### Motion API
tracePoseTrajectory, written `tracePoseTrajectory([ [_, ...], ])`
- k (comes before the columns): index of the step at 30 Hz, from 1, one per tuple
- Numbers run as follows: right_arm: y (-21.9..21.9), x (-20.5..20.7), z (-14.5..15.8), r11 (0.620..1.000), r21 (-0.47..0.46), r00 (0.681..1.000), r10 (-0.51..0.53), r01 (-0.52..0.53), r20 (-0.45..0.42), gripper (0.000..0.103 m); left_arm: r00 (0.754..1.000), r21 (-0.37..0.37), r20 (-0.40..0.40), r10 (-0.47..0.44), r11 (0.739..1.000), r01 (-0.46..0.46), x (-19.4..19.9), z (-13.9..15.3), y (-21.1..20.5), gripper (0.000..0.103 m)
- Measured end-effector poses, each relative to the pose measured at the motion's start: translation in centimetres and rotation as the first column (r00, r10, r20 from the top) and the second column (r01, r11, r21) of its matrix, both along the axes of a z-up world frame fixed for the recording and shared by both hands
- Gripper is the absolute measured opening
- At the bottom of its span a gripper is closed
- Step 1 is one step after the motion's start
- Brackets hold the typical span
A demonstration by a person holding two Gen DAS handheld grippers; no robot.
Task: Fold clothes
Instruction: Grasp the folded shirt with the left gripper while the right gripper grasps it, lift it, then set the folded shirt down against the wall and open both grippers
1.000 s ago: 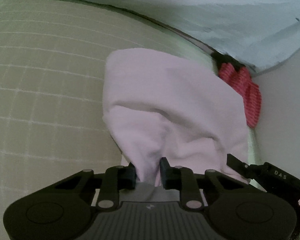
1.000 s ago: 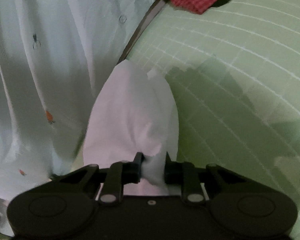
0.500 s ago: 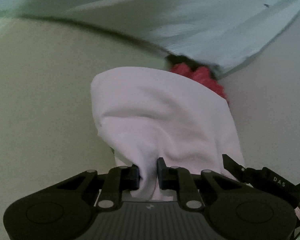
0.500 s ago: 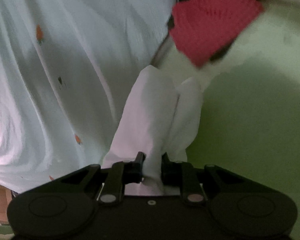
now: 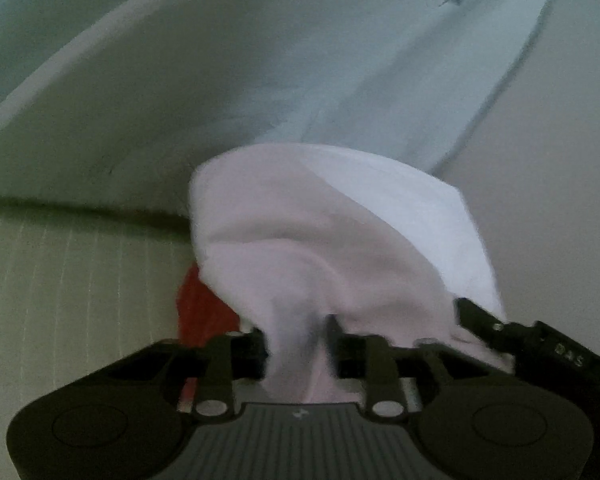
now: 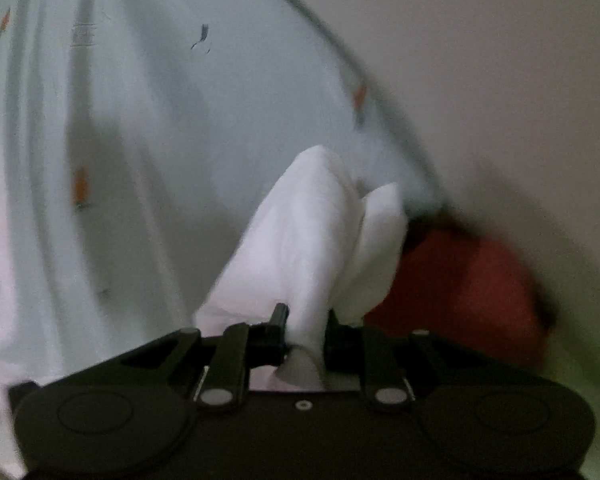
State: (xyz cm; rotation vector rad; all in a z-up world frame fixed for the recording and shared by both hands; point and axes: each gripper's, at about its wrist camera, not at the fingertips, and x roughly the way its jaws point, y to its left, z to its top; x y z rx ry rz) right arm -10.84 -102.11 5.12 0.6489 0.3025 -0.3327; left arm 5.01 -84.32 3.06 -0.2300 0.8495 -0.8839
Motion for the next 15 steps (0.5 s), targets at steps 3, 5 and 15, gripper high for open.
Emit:
tracePoseTrajectory([
  [3, -1.6, 3.3, -1.4, 0.981, -0.166, 0.981, -0.123, 0.097, -0.153, 0.051, 0.998, 0.131, 0.059, 0.033, 0.991, -0.04, 1.5, -1.4, -3.1, 0.06],
  [5, -1.7, 4.1, -2.4, 0.969, -0.219, 0.966, -0.161, 0.116, -0.202, 0.055, 0.996, 0.16, 0.083, 0.019, 0.987, -0.032, 1.7, -2.1, -3.3, 0.062],
  [15, 4.7, -1.1, -4.7, 0.974, -0.181, 0.949, -0.183, 0.139, -0.257, 0.079, 0.986, 0.274, 0.161, -0.031, 0.962, -0.014, -2.6, -2.7, 0.7, 0.071],
])
